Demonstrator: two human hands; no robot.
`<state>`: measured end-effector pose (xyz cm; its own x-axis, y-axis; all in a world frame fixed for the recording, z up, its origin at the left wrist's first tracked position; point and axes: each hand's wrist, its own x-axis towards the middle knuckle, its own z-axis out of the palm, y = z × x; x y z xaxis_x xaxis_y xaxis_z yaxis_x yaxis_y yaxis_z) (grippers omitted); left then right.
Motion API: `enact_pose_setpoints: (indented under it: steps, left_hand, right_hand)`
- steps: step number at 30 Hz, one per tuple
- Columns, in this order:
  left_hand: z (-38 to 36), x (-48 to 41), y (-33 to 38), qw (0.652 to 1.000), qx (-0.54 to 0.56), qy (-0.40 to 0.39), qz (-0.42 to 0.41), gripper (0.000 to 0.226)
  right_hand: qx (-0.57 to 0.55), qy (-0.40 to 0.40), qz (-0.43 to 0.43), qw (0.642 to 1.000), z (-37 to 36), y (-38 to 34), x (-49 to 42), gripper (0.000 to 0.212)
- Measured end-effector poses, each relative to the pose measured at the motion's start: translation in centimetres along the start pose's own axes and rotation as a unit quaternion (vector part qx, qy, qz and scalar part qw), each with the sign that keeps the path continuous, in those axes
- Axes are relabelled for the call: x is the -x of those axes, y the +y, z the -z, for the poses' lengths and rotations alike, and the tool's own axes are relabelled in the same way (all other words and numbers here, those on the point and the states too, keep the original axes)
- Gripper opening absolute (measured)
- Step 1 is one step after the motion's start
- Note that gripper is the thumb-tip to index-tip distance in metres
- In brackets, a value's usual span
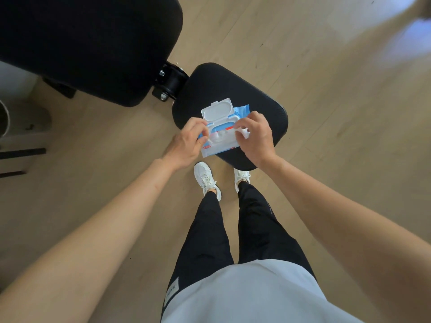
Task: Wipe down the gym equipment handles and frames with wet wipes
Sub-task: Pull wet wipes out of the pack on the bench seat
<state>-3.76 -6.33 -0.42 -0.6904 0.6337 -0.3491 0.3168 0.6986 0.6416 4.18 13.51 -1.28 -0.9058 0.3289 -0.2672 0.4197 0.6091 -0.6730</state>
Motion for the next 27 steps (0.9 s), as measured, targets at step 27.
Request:
enact_pose_setpoints:
  steps: [27]
  left_hand:
    - [-2.5, -0.2, 2.7, 0.978, 0.085, 0.146, 0.120, 0.018]
  right_hand:
    - [0.016, -0.166, 0.017, 0.986, 1.5, -1.6, -2.6, 0.014]
